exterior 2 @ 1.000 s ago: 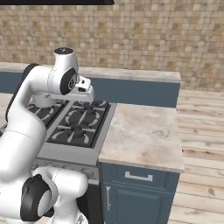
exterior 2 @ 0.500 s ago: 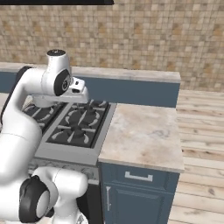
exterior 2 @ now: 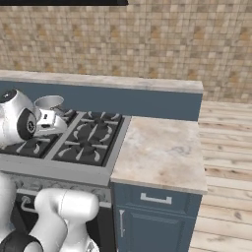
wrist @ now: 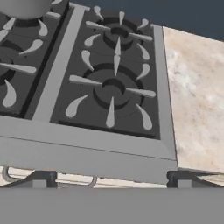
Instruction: Turn on the rear left burner of the stove.
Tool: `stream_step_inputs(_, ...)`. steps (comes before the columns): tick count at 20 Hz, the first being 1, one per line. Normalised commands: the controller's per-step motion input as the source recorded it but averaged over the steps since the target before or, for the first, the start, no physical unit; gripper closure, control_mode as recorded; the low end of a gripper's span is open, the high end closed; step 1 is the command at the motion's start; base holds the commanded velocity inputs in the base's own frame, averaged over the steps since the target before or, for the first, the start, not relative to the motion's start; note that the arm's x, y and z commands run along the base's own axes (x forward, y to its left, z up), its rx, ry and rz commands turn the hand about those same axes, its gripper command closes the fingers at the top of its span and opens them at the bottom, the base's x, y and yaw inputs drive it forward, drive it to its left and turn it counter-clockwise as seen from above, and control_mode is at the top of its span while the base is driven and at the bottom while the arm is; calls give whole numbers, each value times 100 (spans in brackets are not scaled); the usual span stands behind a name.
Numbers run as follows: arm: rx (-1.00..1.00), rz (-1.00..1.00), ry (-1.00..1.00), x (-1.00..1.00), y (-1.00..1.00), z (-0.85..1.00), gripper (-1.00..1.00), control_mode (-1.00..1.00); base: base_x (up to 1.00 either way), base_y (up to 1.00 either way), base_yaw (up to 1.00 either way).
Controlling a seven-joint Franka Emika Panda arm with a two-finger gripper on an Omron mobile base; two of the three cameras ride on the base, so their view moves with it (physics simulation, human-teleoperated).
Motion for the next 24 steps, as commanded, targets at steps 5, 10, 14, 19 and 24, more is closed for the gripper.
stream_step_inputs(5,-18,0,-24,-24,100,-69,-100,-100,0,0,0)
stream_step_inputs(10,-10,0,-9,-2,60,-32,-100,-100,0,0,0)
stream_step_inputs(14,0,0,-6,-4,35,-17,-100,-100,0,0,0)
stream_step_inputs(19,0,0,-26,-19,99,-51,-100,-100,0,0,0)
stream_step_inputs(24,0,0,-31,-26,89,-55,-100,-100,0,0,0)
